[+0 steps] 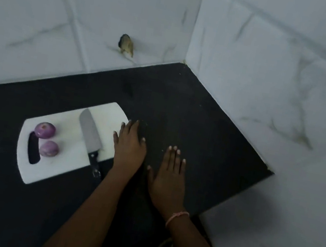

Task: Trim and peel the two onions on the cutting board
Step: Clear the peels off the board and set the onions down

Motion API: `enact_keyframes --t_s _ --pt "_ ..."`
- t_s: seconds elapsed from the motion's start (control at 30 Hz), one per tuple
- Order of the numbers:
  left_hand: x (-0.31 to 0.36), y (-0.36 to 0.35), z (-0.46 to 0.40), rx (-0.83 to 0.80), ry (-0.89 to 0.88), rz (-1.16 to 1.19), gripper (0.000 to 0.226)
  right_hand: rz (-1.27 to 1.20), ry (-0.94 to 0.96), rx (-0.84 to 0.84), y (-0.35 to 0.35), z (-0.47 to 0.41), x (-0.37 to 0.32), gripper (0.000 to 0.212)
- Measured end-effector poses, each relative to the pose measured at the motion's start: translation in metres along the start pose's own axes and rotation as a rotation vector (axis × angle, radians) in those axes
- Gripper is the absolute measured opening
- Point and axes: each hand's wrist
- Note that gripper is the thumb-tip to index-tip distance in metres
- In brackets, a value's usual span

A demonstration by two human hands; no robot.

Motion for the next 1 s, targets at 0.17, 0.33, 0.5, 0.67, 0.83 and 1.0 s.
enact_keyframes --t_s 0.17,0.33,0.5,0.67,0.83,1.0 --pt "-0.021 0.0 -0.014 -0.134 0.033 -0.021 0.061 0.121 0.09 -0.072 -0.016 -0.056 -0.026 0.073" --pt "-0.025 -0.002 -0.016 -0.107 0.053 0.005 0.055 0.206 0.256 -0.169 -0.023 -0.106 -0.048 0.073" --pt "-0.029 -0.005 -0.016 -0.091 0.056 0.056 0.055 0.171 0.421 -0.224 -0.019 -0.128 -0.055 0.063" --pt "-0.025 -0.002 -0.015 -0.108 0.058 0.034 0.063 0.049 0.444 -0.263 0.007 -0.108 -0.051 0.047" --pt "-0.021 0.002 -0.014 -0.122 0.058 0.017 0.061 0.176 0.461 -0.244 0.026 -0.094 -0.04 0.031" --pt "-0.018 0.003 -0.015 -0.133 0.067 0.017 0.061 0.256 0.435 -0.215 0.033 -0.087 -0.042 0.011"
Point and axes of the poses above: each hand's wrist, its own z-axis away from the middle knuckle, its own y-axis out of the back of the hand, x = y × z, and after that the axes turned 11 degrees about -y, right-handed
